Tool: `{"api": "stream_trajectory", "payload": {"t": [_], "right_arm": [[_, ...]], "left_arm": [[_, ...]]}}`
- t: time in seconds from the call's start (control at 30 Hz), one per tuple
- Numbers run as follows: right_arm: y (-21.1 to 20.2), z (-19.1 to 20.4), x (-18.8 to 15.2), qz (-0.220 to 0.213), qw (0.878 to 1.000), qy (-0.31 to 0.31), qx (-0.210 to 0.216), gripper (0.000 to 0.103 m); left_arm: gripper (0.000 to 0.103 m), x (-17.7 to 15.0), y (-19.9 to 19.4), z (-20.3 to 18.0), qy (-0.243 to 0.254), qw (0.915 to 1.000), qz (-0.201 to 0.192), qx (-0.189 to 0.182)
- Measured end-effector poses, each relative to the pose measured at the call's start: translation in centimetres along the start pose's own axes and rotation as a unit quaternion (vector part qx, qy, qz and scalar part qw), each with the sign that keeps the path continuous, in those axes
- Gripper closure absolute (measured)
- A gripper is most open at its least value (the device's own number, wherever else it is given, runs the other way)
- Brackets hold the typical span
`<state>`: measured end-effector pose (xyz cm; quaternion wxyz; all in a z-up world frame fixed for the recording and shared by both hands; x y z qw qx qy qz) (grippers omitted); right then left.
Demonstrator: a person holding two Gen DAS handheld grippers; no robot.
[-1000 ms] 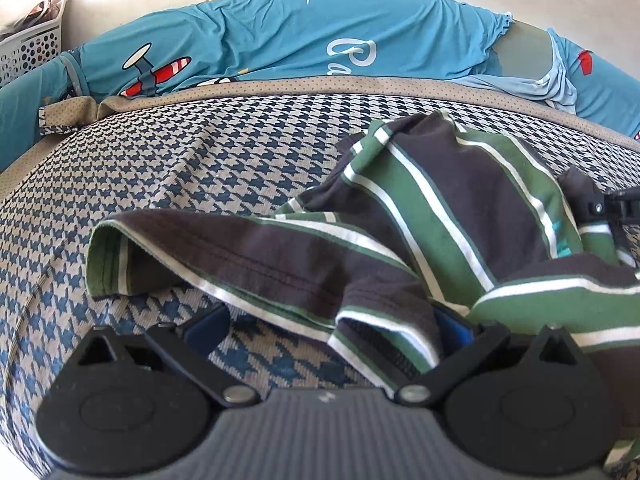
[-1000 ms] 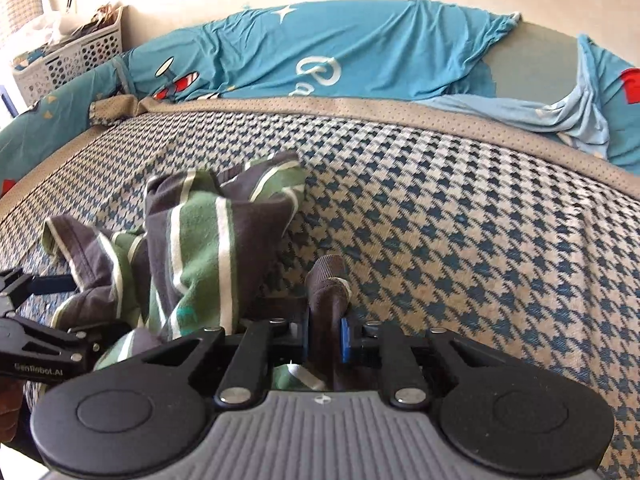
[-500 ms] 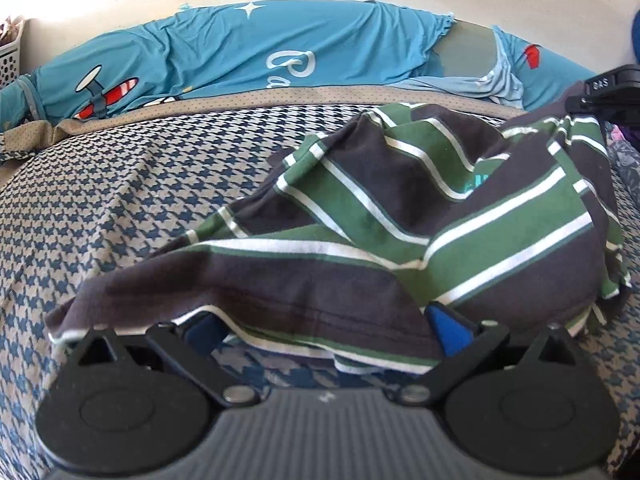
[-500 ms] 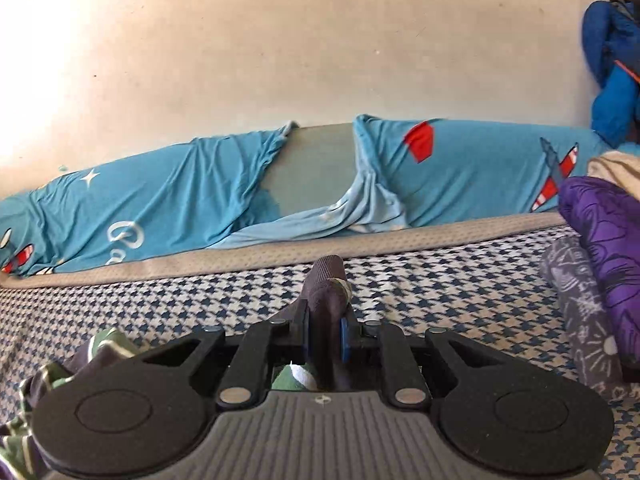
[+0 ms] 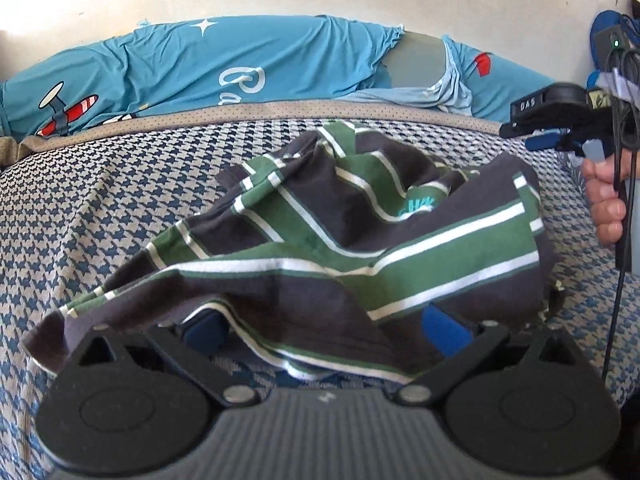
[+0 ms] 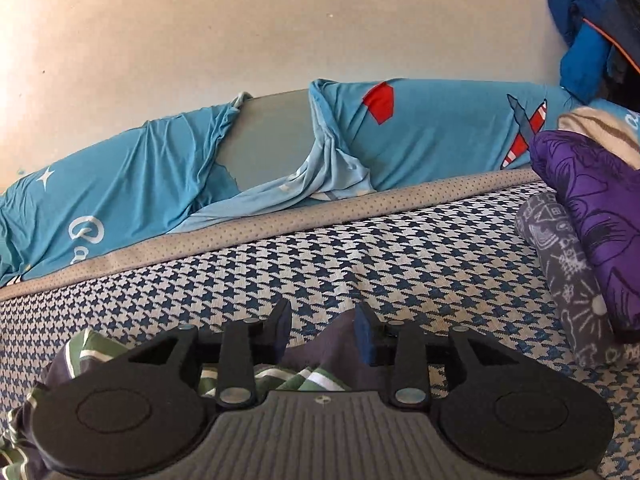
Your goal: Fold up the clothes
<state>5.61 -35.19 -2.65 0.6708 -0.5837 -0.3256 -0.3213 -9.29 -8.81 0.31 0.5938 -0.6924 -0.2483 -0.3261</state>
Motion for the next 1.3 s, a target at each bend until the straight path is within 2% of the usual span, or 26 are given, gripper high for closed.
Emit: {"api": "stream_trajectory", "payload": {"t": [0.1, 0.3, 0.43, 0.57, 0.77, 0.9, 1.13, 1.17, 1.2, 1.27, 1.3], "right_arm": [[-0.2, 1.0, -0.4, 0.006, 0.999, -0.022, 0.028, 0.067], [-0.5, 3.1, -0.7, 0.023, 0.993, -0.041, 0.111, 0.064], [-0.5, 4.6, -1.0, 0.037, 0.986, -0.045, 0.159, 0.056], [-0.3, 6.4, -1.5, 0.044, 0.98, -0.059, 0.183, 0.051], [0.4, 8.6, -2.2, 0.053, 0.976, -0.078, 0.194, 0.047], [0.9, 9.9, -2.7, 0.057, 0.974, -0.087, 0.202, 0.039], [2.3, 12.5, -3.9, 0.064, 0.973, -0.119, 0.187, 0.038], [2.6, 12.9, -4.0, 0.065, 0.973, -0.125, 0.184, 0.039], [2.8, 13.3, -4.2, 0.067, 0.973, -0.13, 0.18, 0.045], [3.3, 13.8, -4.8, 0.076, 0.971, -0.142, 0.175, 0.069], [3.5, 13.9, -5.0, 0.08, 0.97, -0.147, 0.177, 0.084]], "left_arm": [[0.0, 1.1, -0.9, 0.0, -0.001, 0.9999, -0.011, -0.001], [0.0, 3.9, -1.3, 0.9, 0.007, 0.9997, 0.009, -0.023], [0.0, 5.7, -1.5, 1.4, 0.013, 0.9989, 0.022, -0.038], [0.0, 7.6, -1.8, 2.0, 0.019, 0.9978, 0.035, -0.054], [0.0, 10.3, 1.3, 6.5, -0.027, 0.9989, 0.029, -0.025], [0.0, 10.8, 3.7, 9.2, -0.068, 0.9972, 0.03, 0.008], [0.0, 10.5, 4.9, 10.6, -0.11, 0.9928, 0.048, -0.001], [0.0, 10.5, 5.1, 10.8, -0.116, 0.992, 0.05, -0.003], [0.0, 10.5, 5.2, 11.0, -0.121, 0.9912, 0.053, -0.005], [0.0, 10.4, 5.5, 11.4, -0.133, 0.9894, 0.058, -0.008], [0.0, 10.3, 5.7, 11.6, -0.139, 0.9885, 0.06, -0.01]]}}
Point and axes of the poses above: each gripper's, at about its wrist camera, not at the fingertips, and y roughly the way its jaws point, z to its left, x to its top, the point moved 2 cm from there along y, roughly the way its jaws point, and after that the axes turned 1 degree about z, right-handed, at the moved point
